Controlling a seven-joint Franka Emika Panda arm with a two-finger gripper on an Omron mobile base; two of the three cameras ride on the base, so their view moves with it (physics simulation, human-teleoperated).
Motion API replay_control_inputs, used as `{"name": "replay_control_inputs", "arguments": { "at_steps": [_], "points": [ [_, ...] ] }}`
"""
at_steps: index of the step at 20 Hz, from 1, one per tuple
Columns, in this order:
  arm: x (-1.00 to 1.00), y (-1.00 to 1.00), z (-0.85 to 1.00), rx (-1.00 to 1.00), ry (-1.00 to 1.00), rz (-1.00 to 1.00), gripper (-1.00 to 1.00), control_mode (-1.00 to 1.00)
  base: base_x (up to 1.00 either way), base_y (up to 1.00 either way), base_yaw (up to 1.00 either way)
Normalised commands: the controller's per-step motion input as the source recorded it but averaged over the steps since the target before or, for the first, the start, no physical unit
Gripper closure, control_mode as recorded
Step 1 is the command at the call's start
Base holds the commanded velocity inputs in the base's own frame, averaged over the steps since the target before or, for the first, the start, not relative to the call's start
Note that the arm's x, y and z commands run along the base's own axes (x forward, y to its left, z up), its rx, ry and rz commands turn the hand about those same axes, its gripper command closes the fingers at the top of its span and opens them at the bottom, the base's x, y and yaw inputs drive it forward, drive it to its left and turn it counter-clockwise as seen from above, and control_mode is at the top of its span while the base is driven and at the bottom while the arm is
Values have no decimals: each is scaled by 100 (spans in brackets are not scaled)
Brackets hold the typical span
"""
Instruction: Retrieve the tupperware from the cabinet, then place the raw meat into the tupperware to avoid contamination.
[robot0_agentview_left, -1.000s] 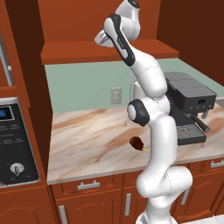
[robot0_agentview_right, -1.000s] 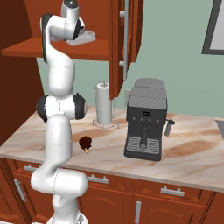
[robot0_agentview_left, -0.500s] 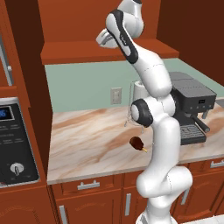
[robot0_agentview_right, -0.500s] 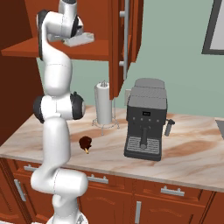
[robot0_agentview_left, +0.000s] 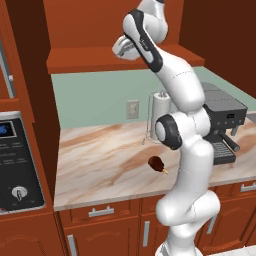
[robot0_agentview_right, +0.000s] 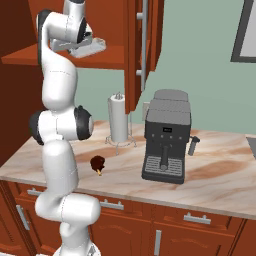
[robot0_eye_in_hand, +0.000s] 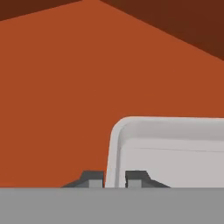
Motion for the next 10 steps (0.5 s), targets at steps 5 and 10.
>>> {"name": "replay_control_inputs", "arguments": {
  "at_steps": [5,10],
  "points": [
    [-42,0,-37,-1,0,1,100,-100,0,0,0],
    [-55,0,-28,0,0,0,100,-100,0,0,0]
  ]
}}
